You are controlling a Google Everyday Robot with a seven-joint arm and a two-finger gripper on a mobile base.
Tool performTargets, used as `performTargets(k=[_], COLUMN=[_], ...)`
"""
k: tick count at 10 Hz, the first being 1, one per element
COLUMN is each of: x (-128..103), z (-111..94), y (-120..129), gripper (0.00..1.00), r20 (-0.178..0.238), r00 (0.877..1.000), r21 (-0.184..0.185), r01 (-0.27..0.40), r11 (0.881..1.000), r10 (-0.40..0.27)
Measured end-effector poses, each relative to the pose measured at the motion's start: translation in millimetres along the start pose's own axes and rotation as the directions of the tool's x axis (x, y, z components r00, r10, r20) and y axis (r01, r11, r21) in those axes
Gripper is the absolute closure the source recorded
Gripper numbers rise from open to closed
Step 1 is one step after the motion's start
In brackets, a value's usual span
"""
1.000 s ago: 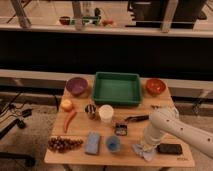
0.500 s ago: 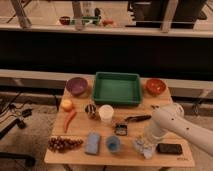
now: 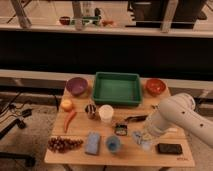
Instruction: Place towel in metal cup
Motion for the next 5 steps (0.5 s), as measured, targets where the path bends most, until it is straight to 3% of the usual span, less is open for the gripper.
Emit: performTargets(k=[2,5], x=[-41.7,-95.9], z=[-13.6,-3.8], y=[-14.0,-38.9], gripper=[1.00,1.00], r20=[0.024,0.073], r00=[0.998,0.984], r21=[0.046,0.074], r01=[0.063,0.156], r11=[0.997,0.985], r10=[-0.065,-0.161])
